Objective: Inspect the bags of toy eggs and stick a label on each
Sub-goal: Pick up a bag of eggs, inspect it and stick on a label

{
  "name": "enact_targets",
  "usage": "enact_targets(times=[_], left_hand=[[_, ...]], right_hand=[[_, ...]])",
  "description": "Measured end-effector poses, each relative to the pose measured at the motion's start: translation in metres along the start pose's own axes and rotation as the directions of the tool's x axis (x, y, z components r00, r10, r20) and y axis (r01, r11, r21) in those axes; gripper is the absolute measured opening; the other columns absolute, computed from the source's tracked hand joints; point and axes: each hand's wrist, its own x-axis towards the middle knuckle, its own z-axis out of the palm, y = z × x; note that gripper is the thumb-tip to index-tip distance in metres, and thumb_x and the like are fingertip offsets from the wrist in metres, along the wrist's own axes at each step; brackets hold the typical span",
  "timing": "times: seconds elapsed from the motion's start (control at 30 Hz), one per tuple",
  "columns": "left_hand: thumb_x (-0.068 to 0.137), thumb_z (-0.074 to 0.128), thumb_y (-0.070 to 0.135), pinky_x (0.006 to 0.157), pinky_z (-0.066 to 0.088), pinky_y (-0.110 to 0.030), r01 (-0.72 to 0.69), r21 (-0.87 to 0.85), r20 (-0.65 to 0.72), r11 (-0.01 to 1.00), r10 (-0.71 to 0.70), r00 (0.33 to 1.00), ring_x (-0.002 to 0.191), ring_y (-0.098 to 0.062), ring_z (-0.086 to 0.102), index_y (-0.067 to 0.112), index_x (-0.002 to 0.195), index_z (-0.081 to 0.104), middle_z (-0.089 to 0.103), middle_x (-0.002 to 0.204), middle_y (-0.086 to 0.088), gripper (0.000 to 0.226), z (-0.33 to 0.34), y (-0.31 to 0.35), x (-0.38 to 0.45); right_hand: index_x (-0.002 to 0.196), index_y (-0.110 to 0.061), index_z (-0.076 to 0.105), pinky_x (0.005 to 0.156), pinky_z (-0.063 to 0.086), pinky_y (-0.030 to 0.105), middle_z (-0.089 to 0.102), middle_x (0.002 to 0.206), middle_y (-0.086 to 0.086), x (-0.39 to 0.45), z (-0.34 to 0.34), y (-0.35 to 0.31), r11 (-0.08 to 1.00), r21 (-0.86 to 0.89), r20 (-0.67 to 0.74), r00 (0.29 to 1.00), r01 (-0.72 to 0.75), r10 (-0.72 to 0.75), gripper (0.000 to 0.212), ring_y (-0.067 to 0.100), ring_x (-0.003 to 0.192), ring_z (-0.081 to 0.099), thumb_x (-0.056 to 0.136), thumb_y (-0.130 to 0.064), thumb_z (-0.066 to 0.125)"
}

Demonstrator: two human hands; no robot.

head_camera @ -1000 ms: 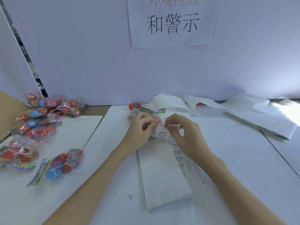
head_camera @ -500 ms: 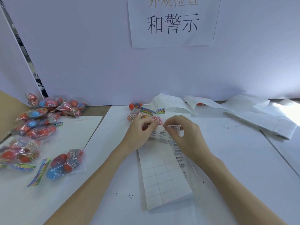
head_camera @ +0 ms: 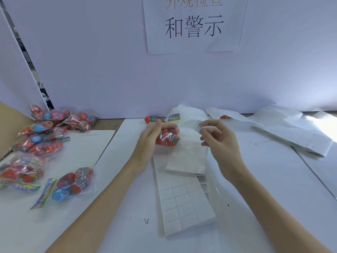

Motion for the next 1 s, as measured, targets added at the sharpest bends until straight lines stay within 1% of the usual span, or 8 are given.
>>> enact_targets(times=[0.1,0.17,0.33,0.47,0.53,0.63,0.87,1.0], left_hand=[[0.113,0.041,0.026,0.097,0.055,-0.037,-0.024,0.012,-0.036,1.0,0.025,0.999,0.12,-0.022,0.068,0.014,0.116,0.078,0.073,0.125,-0.008,0.039,-0.001,-0.001,0.001],[0.112,0.044,0.023,0.103,0.052,-0.041,-0.047,0.036,-0.014,0.998,0.048,0.999,0.126,-0.022,0.064,0.016,0.117,0.079,0.072,0.127,-0.004,0.035,0.0,-0.001,0.002],[0.108,0.052,0.013,0.103,0.05,-0.03,-0.112,0.114,0.087,0.987,0.102,0.991,0.129,-0.016,0.06,0.016,0.12,0.077,0.071,0.126,0.004,0.028,0.006,0.001,-0.002],[0.105,0.057,0.008,0.094,0.053,-0.023,-0.148,0.129,0.118,0.98,0.134,0.984,0.125,-0.013,0.061,0.014,0.12,0.078,0.07,0.125,0.002,0.026,0.007,0.001,-0.003],[0.103,0.061,0.008,0.097,0.056,-0.034,-0.145,0.126,0.119,0.981,0.13,0.984,0.126,-0.017,0.061,0.016,0.121,0.078,0.069,0.125,0.004,0.025,0.006,-0.001,-0.003],[0.098,0.067,0.012,0.108,0.052,-0.05,-0.168,0.159,0.122,0.973,0.15,0.981,0.129,-0.024,0.058,0.019,0.12,0.078,0.069,0.125,0.005,0.026,0.006,-0.004,-0.002],[0.093,0.073,0.013,0.106,0.052,-0.033,-0.19,0.189,0.134,0.963,0.166,0.977,0.13,-0.018,0.059,0.029,0.119,0.078,0.068,0.126,0.008,0.031,0.004,-0.007,0.0],[0.094,0.073,0.005,0.104,0.053,-0.032,-0.201,0.223,0.119,0.954,0.178,0.977,0.126,-0.017,0.06,0.028,0.118,0.079,0.07,0.122,0.009,0.033,0.004,-0.007,0.001]], right_hand=[[0.116,-0.031,0.073,0.072,0.055,0.02,0.074,0.083,-0.002,-0.003,0.004,0.0,0.999,-0.042,0.087,0.996,0.024,-0.021,0.028,0.011,0.075,0.068,0.098,-0.01,0.07],[0.122,-0.032,0.069,0.072,0.054,0.019,0.077,0.084,0.0,-0.005,0.007,0.0,0.998,-0.064,0.111,0.994,0.028,-0.021,0.033,0.011,0.076,0.071,0.095,-0.013,0.074],[0.123,-0.026,0.066,0.076,0.053,0.019,0.078,0.082,-0.002,-0.007,0.013,0.005,0.973,-0.223,0.133,0.991,0.062,-0.032,0.035,0.009,0.073,0.069,0.092,-0.014,0.078],[0.126,-0.027,0.062,0.073,0.049,0.015,0.077,0.083,-0.003,-0.007,0.012,0.009,0.956,-0.283,0.146,0.989,0.079,-0.038,0.038,0.009,0.073,0.068,0.092,-0.015,0.076],[0.126,-0.028,0.062,0.071,0.048,0.014,0.077,0.083,-0.004,-0.006,0.012,0.011,0.954,-0.288,0.147,0.988,0.084,-0.042,0.038,0.009,0.073,0.068,0.092,-0.016,0.076],[0.125,-0.029,0.062,0.071,0.049,0.016,0.076,0.083,-0.005,-0.006,0.011,0.013,0.952,-0.295,0.143,0.989,0.084,-0.043,0.038,0.011,0.072,0.068,0.092,-0.016,0.076],[0.123,-0.031,0.062,0.066,0.049,0.013,0.074,0.082,-0.012,-0.005,0.011,0.015,0.941,-0.325,0.145,0.988,0.092,-0.047,0.037,0.009,0.068,0.067,0.093,-0.016,0.075],[0.123,-0.03,0.062,0.065,0.049,0.013,0.074,0.082,-0.013,-0.007,0.012,0.015,0.937,-0.333,0.154,0.987,0.103,-0.053,0.036,0.011,0.067,0.067,0.093,-0.016,0.075]])
